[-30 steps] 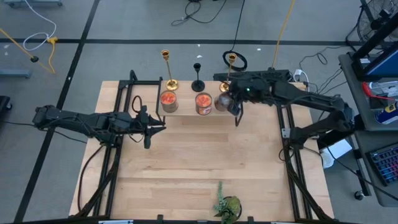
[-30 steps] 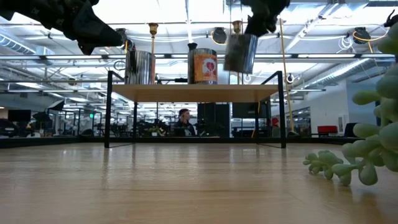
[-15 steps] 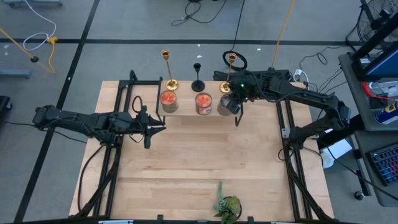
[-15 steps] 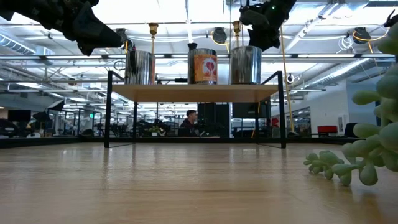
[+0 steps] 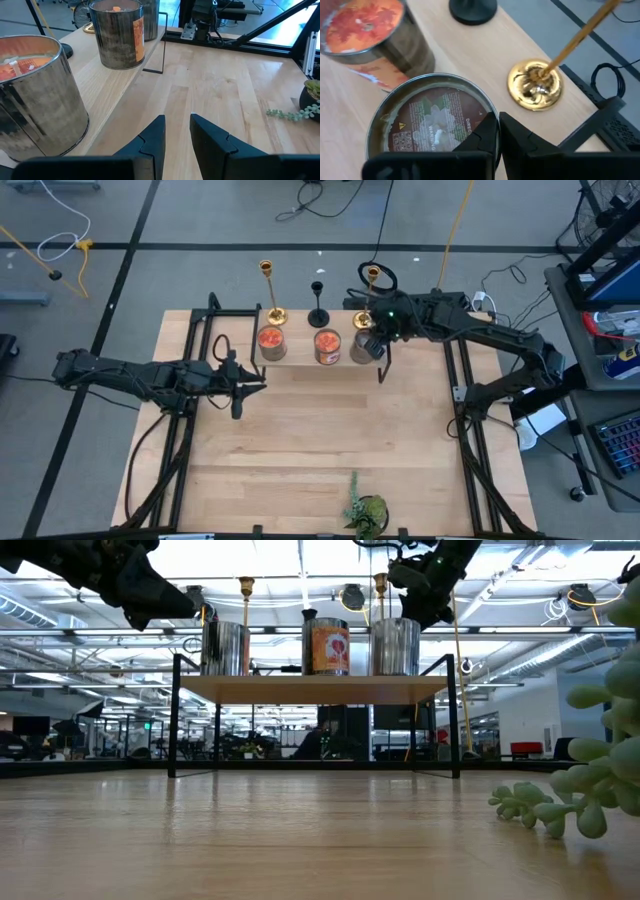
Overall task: Pick & Place candle stick holders
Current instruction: Put the brown scented candle on the shelf aligned with the other orange scented candles, then return to Home Position
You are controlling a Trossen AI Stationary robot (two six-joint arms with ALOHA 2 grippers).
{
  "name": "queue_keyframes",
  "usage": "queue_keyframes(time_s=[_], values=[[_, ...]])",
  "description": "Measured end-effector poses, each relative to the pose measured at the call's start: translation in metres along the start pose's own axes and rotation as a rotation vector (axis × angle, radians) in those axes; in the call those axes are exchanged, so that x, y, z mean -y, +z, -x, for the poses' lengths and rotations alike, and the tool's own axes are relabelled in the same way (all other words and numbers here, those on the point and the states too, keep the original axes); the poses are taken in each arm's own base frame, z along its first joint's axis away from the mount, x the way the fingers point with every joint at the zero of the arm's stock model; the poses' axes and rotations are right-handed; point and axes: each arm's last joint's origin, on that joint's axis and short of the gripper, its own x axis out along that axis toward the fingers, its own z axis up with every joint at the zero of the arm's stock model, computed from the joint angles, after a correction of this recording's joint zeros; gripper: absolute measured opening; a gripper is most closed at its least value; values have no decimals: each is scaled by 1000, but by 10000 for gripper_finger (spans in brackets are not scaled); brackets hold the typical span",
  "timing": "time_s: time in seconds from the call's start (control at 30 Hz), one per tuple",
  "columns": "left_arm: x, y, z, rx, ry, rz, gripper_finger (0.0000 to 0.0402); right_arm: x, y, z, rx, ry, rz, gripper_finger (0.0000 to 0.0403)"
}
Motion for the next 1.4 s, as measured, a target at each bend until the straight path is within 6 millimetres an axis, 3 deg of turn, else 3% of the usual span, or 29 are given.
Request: queue_keyframes(time_s=[0.23, 0.57, 0.73, 0.93, 1.17, 1.4], values=[[0, 0, 0, -3, 1, 3, 93, 1, 2, 0, 21, -3, 34, 17], [0, 0, 0, -2, 1, 4, 93, 2, 3, 2, 47, -54, 99, 88], [0, 0, 0, -2, 1, -7, 93, -3, 7, 20, 150, -23, 117, 104], [-1, 1, 3, 17, 6, -5, 93, -8, 2, 63, 278, 27, 173, 104], [-8, 11, 29, 152, 35, -26, 93, -21, -29, 109, 330, 280, 163, 89], [-20, 10, 65, 248, 105, -42, 93, -35, -96, 105, 402, 463, 242, 74]])
